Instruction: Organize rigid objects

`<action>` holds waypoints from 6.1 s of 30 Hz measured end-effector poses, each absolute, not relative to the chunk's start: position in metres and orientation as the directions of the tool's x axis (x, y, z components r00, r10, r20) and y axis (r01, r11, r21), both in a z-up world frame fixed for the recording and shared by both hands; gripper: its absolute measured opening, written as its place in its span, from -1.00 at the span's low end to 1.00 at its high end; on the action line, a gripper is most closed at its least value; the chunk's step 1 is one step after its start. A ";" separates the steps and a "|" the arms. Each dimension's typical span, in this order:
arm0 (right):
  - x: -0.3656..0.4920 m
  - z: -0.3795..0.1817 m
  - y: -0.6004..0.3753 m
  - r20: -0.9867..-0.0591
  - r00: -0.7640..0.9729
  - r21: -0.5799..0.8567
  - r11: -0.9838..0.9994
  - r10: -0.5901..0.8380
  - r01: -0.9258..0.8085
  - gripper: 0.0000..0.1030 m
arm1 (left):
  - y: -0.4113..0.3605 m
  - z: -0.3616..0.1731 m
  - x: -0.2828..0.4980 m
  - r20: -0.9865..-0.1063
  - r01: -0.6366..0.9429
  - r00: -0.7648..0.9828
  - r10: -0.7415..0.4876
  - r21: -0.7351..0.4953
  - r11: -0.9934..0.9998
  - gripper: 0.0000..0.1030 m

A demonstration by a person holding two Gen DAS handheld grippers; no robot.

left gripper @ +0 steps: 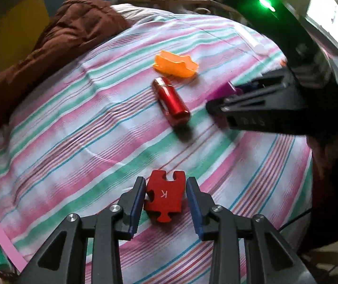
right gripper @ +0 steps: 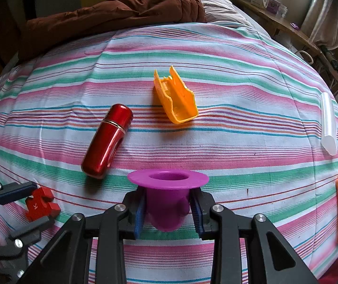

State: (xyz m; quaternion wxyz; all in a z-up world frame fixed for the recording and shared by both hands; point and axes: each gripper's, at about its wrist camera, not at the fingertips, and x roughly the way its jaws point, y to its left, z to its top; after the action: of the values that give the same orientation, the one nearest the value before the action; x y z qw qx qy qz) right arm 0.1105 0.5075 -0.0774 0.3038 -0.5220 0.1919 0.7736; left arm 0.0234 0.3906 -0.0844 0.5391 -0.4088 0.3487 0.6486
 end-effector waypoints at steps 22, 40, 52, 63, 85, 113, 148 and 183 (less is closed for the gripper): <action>0.105 -0.080 0.505 -0.904 -0.280 -0.076 -0.766 0.322 -0.638 -0.34 | 0.312 -0.056 0.040 -0.809 -0.860 -0.246 0.533 -0.071 -0.505 -0.35; 0.105 -0.082 0.498 -0.876 -0.293 -0.142 -0.784 0.385 -0.604 -0.38 | 0.221 -0.013 0.035 -0.739 -0.721 -0.429 0.520 -0.067 -0.690 -0.34; 0.105 -0.083 0.493 -0.866 -0.288 -0.168 -0.780 0.409 -0.603 -0.38 | 0.171 -0.015 0.013 -0.731 -0.610 -0.513 0.449 -0.057 -0.790 -0.34; 0.106 -0.083 0.491 -0.865 -0.281 -0.178 -0.778 0.415 -0.602 -0.38 | 0.077 -0.020 -0.051 -0.746 -0.373 -0.538 0.393 -0.207 -0.904 -0.35; 0.106 -0.082 0.492 -0.869 -0.272 -0.181 -0.778 0.413 -0.602 -0.38 | 0.105 -0.077 -0.092 -0.844 -0.355 -0.438 0.310 -0.155 -0.922 -0.34; 0.105 -0.082 0.489 -0.866 -0.277 -0.179 -0.776 0.416 -0.604 -0.38 | 0.087 -0.015 -0.025 -0.723 -0.386 -0.640 0.259 0.011 -0.922 -0.32; 0.030 -0.034 0.291 -0.832 -0.555 0.165 -0.963 -0.020 -0.212 -0.38 | 0.048 -0.014 -0.020 -0.709 -0.323 -0.663 0.239 -0.017 -0.946 -0.32; -0.022 -0.070 0.191 -0.865 -0.497 0.084 -0.996 -0.068 -0.009 -0.30 | 0.024 -0.028 -0.026 -0.731 -0.258 -0.659 0.180 -0.006 -0.966 -0.32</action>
State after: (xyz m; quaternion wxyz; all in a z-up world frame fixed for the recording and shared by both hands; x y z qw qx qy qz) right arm -0.0220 0.1911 -0.0703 -0.0172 -0.5014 0.0386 0.8642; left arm -0.0256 0.0241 -0.0282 0.1204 -0.3952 0.0489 0.9093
